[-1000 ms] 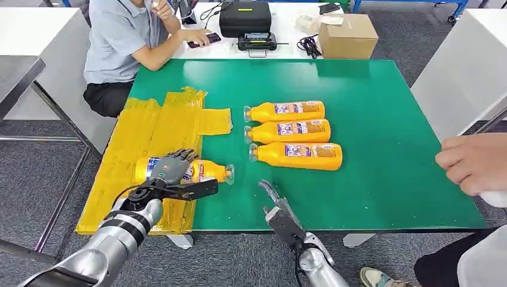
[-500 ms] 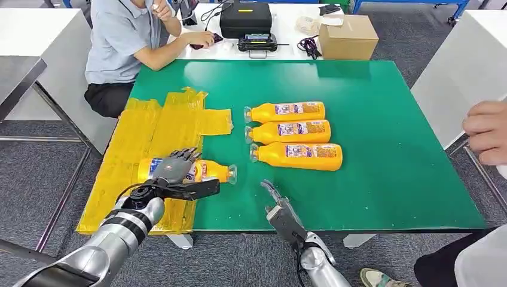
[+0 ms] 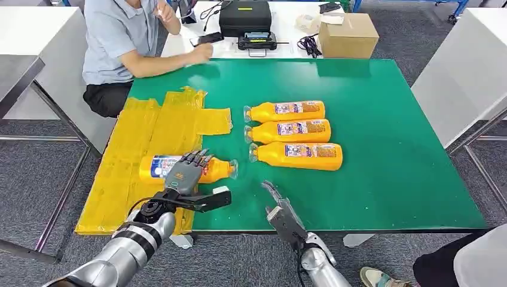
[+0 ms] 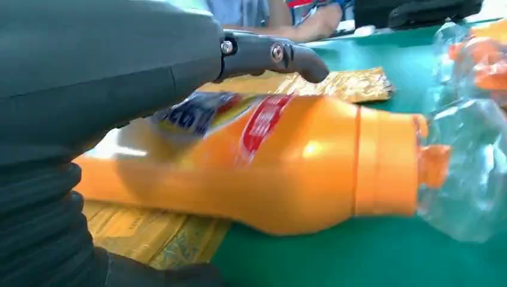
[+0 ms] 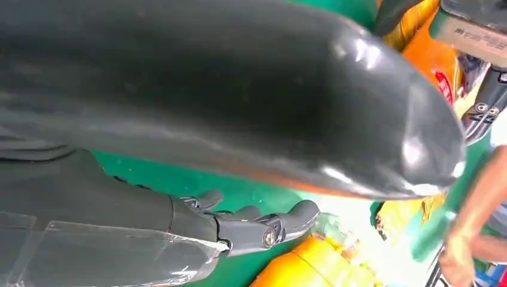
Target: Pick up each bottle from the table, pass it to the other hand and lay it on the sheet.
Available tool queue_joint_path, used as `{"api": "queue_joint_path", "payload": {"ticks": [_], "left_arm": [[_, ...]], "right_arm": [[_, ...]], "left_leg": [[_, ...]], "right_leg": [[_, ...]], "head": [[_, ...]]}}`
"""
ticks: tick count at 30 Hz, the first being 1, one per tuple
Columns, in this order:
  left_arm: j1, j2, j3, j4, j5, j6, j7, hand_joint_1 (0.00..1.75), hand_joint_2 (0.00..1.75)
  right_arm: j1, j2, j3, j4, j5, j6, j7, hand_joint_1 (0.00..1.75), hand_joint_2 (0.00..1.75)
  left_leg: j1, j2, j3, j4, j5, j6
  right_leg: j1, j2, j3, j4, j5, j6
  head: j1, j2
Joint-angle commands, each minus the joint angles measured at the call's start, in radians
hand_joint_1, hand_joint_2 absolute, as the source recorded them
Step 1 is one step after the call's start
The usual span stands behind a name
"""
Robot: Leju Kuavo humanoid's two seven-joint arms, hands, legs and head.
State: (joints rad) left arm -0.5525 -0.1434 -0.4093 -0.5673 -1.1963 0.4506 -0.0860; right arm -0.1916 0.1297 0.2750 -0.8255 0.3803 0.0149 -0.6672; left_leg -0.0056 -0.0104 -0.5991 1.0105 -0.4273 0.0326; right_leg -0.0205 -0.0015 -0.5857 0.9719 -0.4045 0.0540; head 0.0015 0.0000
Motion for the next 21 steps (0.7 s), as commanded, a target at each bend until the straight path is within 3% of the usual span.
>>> {"api": "queue_joint_path", "payload": {"ticks": [1,11,14,15,18,19,20,21], "left_arm": [[0.032,0.013,-0.117,-0.013,0.021,0.16,-0.135,0.0,1.75],[0.078,0.019,-0.165,-0.127,0.01,0.207,-0.123,0.0,1.75],[0.216,0.026,-0.126,-0.404,-0.019,0.247,-0.167,0.0,1.75],[0.285,0.013,-0.096,-0.505,-0.007,0.247,-0.205,0.0,1.75],[0.539,-0.062,-0.032,-0.8,0.271,0.247,-0.457,0.0,1.75],[0.613,-0.062,-0.065,-0.863,0.391,0.247,-0.48,0.0,1.75],[0.64,-0.048,-0.103,-0.889,0.476,0.247,-0.489,0.0,1.75],[0.651,-0.04,-0.102,-0.898,0.488,0.247,-0.5,0.0,1.75]], "right_arm": [[-0.052,-0.008,0.006,0.088,0.003,-0.012,-0.014,0.0,0.0],[-0.025,-0.02,0.004,0.06,0.002,-0.038,-0.01,0.0,0.0],[0.021,-0.015,-0.014,-0.01,0.007,-0.118,-0.003,0.0,0.0],[0.048,-0.013,-0.022,-0.058,0.004,-0.14,0.008,0.0,1.75],[0.158,-0.007,-0.079,-0.268,-0.109,-0.159,0.077,0.0,1.75],[0.2,-0.008,-0.085,-0.352,-0.087,-0.235,0.109,0.0,0.0],[0.226,-0.016,-0.081,-0.414,-0.085,-0.255,0.121,0.0,1.75],[0.236,-0.02,-0.082,-0.438,-0.086,-0.257,0.129,0.0,1.75]], "left_leg": [[0.001,0.002,0.0,0.0,-0.001,-0.001],[0.001,0.002,-0.003,0.0,-0.002,-0.002],[0.001,0.001,-0.004,0.0,-0.002,-0.002],[0.0,0.002,-0.005,0.0,-0.001,-0.001],[0.0,0.002,-0.005,0.0,-0.002,-0.001],[0.0,0.002,-0.002,0.0,-0.005,-0.001],[0.0,0.004,-0.002,0.0,-0.006,-0.001],[-0.001,0.003,-0.005,0.0,-0.006,-0.001]], "right_leg": [[0.001,0.001,0.0,-0.001,0.0,-0.002],[0.001,0.001,-0.003,0.0,-0.001,-0.002],[0.001,0.0,-0.004,-0.001,-0.001,-0.002],[0.0,0.001,-0.006,0.0,-0.001,-0.001],[0.0,0.001,-0.006,0.0,-0.002,-0.001],[0.0,0.001,-0.002,0.0,-0.005,-0.002],[0.0,0.003,-0.003,0.0,-0.005,-0.001],[-0.001,0.002,-0.006,0.0,-0.003,-0.001]], "head": [[0.0,0.0],[0.0,0.0],[0.0,0.0],[0.0,0.0],[0.0,0.0],[0.0,0.0],[0.0,0.0],[0.0,0.0]]}}
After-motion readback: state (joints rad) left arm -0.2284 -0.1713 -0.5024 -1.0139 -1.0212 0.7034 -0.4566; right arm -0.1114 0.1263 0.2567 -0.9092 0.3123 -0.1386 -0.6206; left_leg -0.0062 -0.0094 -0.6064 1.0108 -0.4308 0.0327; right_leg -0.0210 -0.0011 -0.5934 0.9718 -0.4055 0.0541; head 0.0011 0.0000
